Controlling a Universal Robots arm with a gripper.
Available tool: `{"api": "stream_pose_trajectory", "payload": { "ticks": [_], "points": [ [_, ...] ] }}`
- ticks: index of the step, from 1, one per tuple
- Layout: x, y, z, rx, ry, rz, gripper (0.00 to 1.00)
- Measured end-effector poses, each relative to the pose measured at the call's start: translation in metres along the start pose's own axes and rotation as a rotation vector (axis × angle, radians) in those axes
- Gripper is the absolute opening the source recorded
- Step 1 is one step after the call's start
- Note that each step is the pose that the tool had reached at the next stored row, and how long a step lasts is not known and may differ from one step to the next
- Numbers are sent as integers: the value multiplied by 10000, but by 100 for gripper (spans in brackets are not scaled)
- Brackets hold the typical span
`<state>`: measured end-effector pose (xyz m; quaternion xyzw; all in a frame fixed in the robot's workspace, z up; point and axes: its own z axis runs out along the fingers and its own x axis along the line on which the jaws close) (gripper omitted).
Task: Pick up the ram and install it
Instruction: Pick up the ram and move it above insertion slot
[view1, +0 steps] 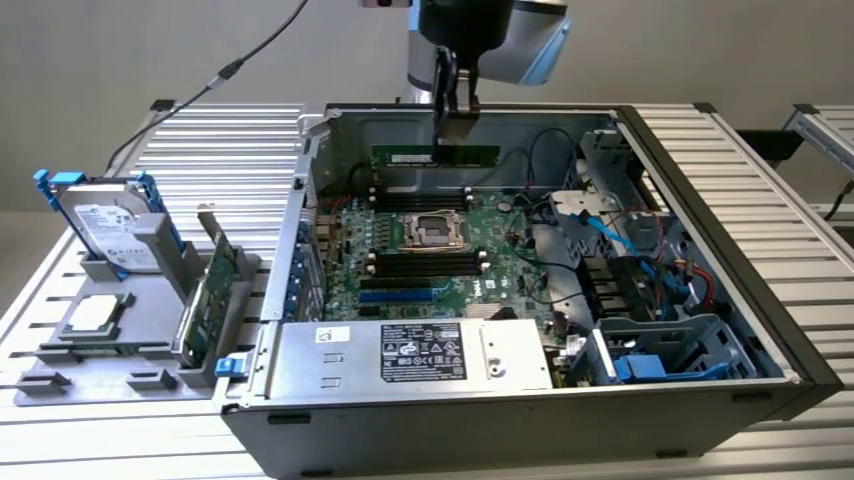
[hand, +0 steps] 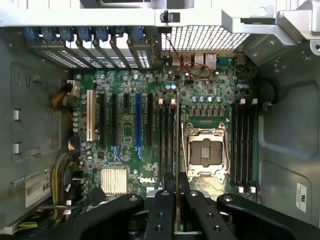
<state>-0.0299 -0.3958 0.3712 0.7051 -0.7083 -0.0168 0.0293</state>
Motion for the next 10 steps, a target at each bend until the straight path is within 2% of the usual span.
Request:
{"api": "stream_pose_trajectory", "payload": {
  "ticks": [6, 10],
  "points": [
    [-55, -7, 108, 0, 122, 8, 14],
    [-147, -14, 174, 0, 174, 11, 14]
  ]
}}
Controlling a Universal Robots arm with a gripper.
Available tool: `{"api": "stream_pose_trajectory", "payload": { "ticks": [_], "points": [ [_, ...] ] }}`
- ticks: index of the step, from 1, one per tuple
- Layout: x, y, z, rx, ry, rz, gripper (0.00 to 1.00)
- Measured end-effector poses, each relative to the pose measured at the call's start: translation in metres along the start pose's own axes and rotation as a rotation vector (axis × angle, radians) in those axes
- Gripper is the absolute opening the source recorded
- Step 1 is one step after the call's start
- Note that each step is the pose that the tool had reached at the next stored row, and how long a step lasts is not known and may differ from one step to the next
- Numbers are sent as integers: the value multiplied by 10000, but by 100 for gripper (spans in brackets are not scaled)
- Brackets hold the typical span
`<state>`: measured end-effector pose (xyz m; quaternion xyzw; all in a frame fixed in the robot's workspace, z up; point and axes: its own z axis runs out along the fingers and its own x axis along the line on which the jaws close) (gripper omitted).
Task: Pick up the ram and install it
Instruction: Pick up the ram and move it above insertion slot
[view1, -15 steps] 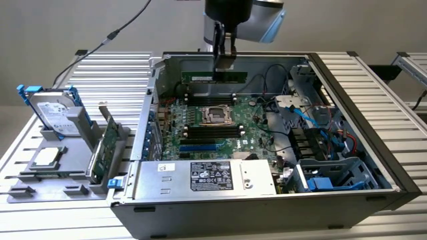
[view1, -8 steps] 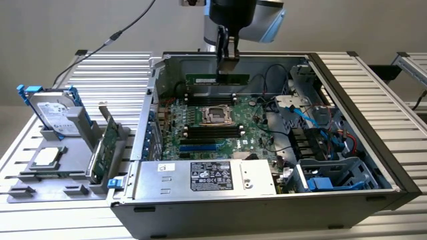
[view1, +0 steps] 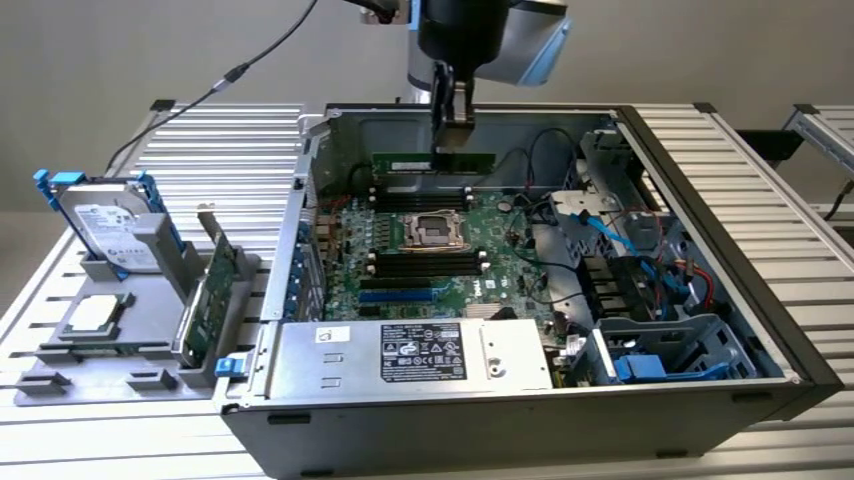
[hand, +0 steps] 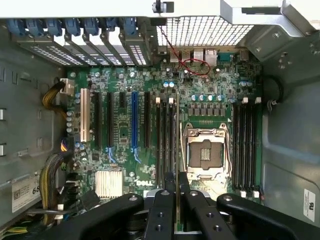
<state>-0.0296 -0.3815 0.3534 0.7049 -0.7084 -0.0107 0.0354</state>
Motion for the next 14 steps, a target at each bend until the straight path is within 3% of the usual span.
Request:
{"api": "stream_pose_trajectory", "payload": {
  "ticks": [5, 14],
  "points": [
    [-61, -6, 72, 1, 49, 3, 14],
    [-61, -6, 72, 1, 52, 4, 14]
  ]
}}
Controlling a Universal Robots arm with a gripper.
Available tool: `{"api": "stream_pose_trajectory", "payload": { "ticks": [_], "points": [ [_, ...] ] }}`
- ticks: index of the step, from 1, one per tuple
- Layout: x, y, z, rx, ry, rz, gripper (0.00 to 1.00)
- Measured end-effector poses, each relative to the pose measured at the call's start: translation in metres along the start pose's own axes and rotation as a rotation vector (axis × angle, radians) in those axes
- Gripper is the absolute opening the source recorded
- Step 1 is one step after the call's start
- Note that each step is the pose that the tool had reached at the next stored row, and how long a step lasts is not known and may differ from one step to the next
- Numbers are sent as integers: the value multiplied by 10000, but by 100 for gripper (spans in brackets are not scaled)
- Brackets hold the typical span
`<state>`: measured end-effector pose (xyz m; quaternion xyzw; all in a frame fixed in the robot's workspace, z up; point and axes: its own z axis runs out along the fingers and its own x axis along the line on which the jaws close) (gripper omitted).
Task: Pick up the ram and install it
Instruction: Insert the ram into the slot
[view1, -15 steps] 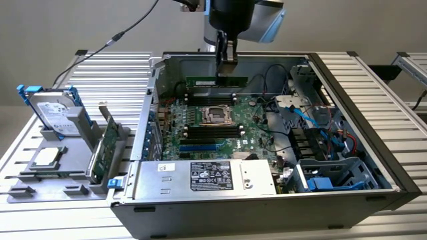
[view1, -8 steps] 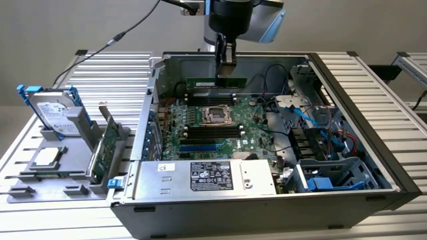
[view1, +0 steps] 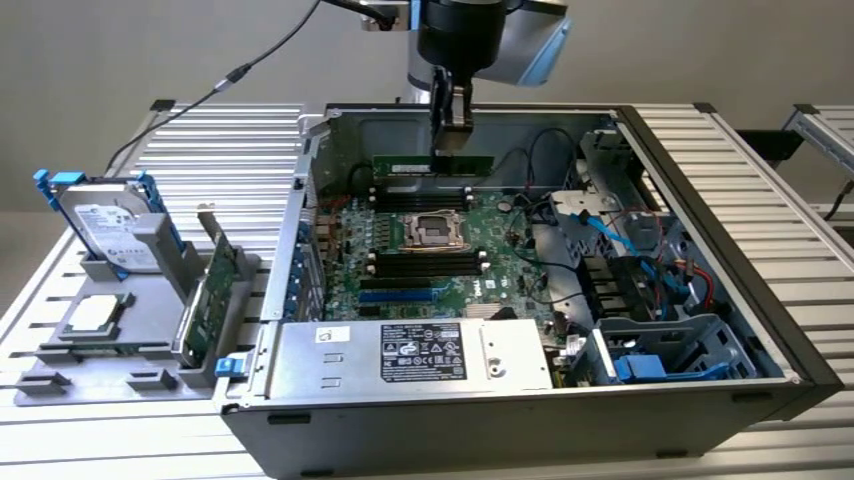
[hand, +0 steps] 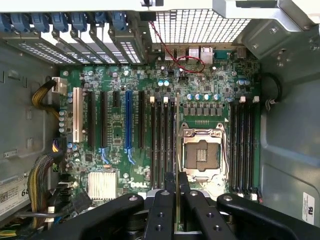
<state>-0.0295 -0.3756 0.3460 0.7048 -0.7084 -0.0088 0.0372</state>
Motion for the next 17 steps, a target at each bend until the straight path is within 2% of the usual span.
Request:
{"api": "stream_pose_trajectory", "payload": {
  "ticks": [6, 7, 8, 9, 17],
  "points": [
    [0, 0, 0, 0, 0, -1, 14],
    [7, -1, 13, 0, -44, -3, 14],
    [62, -6, 90, -1, -129, -9, 14],
    [91, -9, 125, 0, -155, -11, 14],
    [181, -19, 273, -1, -177, -12, 14]
  ]
}}
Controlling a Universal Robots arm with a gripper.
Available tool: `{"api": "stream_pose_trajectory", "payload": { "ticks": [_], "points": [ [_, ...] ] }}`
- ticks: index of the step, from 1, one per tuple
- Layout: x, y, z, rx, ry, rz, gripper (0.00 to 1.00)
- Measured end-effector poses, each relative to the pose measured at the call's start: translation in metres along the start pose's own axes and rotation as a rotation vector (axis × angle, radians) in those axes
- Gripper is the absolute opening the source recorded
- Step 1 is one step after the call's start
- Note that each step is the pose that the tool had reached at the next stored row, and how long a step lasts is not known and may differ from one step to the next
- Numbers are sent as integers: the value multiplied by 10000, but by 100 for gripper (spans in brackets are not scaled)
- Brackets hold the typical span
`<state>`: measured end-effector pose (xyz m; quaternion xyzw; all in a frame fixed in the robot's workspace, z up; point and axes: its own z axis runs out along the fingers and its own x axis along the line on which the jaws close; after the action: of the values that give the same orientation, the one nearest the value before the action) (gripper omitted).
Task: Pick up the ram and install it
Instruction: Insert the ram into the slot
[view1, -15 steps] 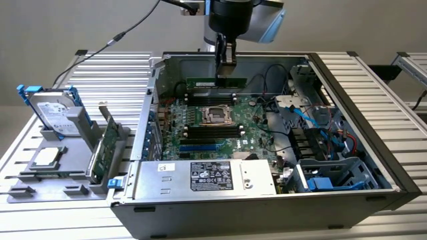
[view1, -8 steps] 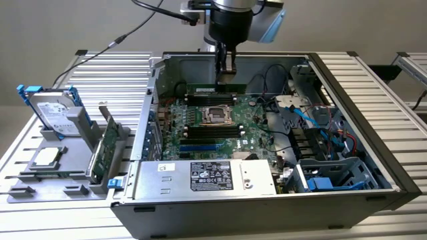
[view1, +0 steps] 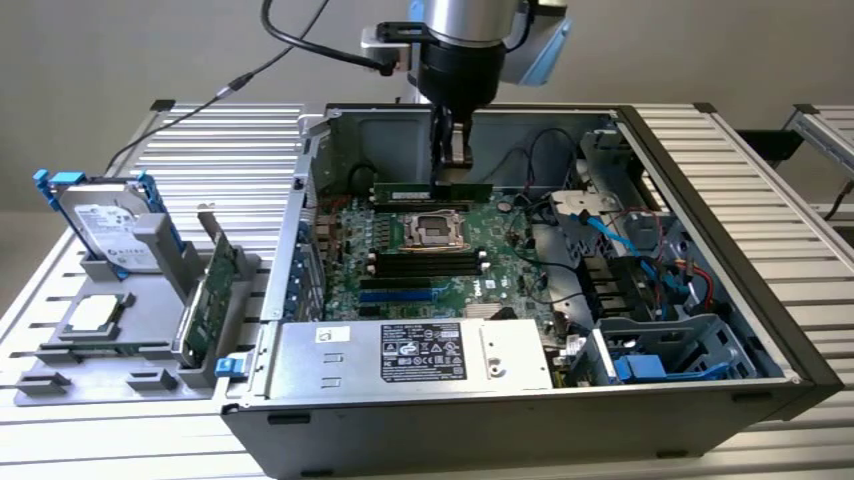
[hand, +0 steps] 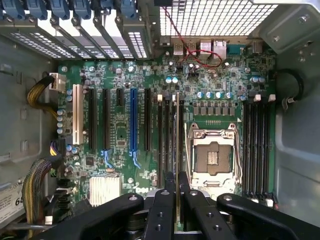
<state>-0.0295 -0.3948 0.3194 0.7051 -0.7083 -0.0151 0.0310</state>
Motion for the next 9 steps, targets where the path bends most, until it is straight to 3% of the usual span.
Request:
{"api": "stream_pose_trajectory", "payload": {
  "ticks": [9],
  "points": [
    [13, -11, 164, 0, 0, 0, 14]
  ]
}}
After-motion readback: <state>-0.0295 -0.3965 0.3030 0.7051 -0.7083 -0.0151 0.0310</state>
